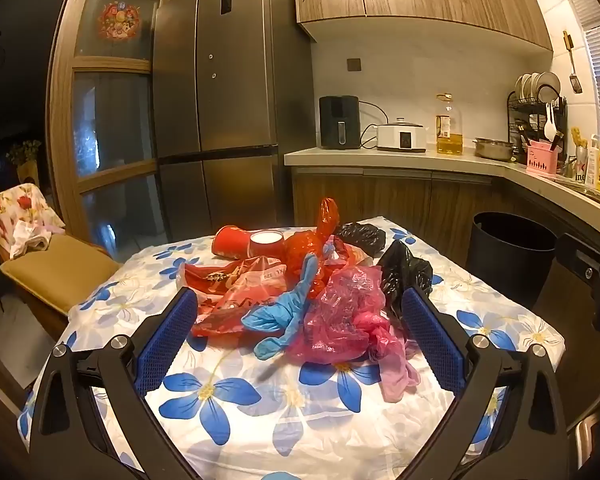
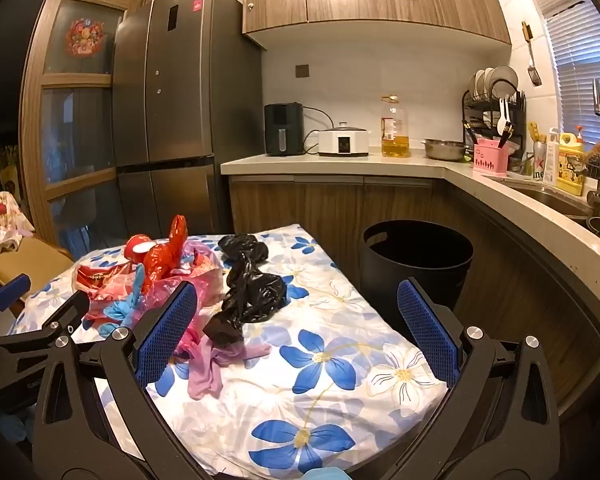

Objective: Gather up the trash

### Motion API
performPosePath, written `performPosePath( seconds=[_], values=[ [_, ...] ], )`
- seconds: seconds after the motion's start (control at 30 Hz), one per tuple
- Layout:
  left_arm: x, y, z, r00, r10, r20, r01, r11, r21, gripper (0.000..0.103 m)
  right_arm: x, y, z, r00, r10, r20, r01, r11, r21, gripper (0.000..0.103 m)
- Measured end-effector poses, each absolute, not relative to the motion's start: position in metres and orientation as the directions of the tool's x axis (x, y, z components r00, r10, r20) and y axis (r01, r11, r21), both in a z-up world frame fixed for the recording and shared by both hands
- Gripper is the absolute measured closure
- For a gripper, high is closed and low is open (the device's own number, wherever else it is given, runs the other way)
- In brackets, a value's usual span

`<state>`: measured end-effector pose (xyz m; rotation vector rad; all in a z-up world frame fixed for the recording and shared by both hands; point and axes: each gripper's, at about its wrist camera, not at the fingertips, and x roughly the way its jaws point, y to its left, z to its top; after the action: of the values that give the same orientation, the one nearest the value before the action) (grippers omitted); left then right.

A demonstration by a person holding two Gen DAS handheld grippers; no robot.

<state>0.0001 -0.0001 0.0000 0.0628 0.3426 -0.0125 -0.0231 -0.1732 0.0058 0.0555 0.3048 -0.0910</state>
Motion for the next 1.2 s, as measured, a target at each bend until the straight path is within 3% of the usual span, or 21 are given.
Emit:
performPosePath(
  seconds=[1.2],
  values=[
    [-0.0003, 0.0008, -0.0012, 0.941, -0.014, -0.338, 0.033, 0.998, 0.052, 0.005, -0.0229, -0.1722, 0.008, 0.949, -0.082, -0.305, 0.097, 0.995, 0.034, 0.004]
  ],
)
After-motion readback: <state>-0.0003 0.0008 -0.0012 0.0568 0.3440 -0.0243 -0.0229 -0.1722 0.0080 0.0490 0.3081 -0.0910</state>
